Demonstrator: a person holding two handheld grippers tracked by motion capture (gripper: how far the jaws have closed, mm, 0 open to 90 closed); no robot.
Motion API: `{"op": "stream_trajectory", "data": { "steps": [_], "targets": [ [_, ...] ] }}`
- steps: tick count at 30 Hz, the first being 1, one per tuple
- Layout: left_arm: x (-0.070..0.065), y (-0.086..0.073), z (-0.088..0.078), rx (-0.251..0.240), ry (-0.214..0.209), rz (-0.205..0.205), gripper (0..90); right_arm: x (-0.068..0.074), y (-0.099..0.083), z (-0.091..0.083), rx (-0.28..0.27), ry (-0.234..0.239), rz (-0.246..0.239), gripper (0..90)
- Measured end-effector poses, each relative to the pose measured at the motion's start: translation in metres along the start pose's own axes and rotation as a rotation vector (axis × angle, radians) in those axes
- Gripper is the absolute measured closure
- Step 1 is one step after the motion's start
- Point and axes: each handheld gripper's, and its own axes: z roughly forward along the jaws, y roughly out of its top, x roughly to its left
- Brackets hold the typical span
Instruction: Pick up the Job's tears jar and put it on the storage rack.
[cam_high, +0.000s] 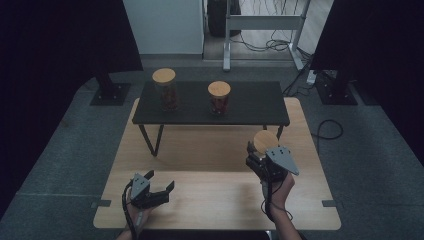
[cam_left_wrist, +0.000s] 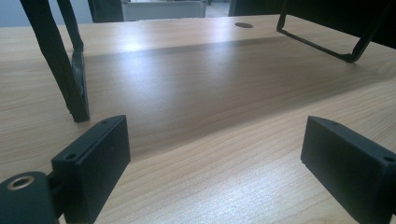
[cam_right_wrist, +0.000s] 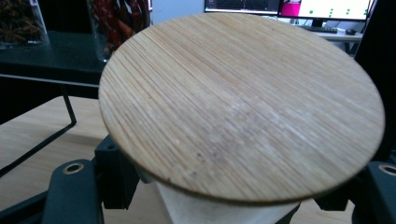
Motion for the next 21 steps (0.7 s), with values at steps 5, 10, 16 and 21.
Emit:
{"op": "stream_trajectory", "data": {
  "steps": [5, 10, 16, 21],
  "targets": [
    [0.000, 0.000, 0.000, 0.000, 0.000, 0.000, 7.7, -0.001, 0.006, 0.002, -0.006, -0.004, -0.008, 25.4],
    [0.000, 0.000, 0.000, -0.001, 0.002, -0.001, 7.7, -0.001, 0.012, 0.006, -0.009, -0.005, -0.010, 25.3],
    [0.001, 0.000, 0.000, -0.001, 0.003, -0.004, 7.7, -0.001, 0.017, 0.011, -0.016, -0.010, -0.016, 25.4],
    [0.001, 0.000, 0.000, -0.002, 0.005, -0.005, 7.7, -0.001, 0.019, 0.014, -0.028, -0.011, -0.019, 25.4]
  ]
}}
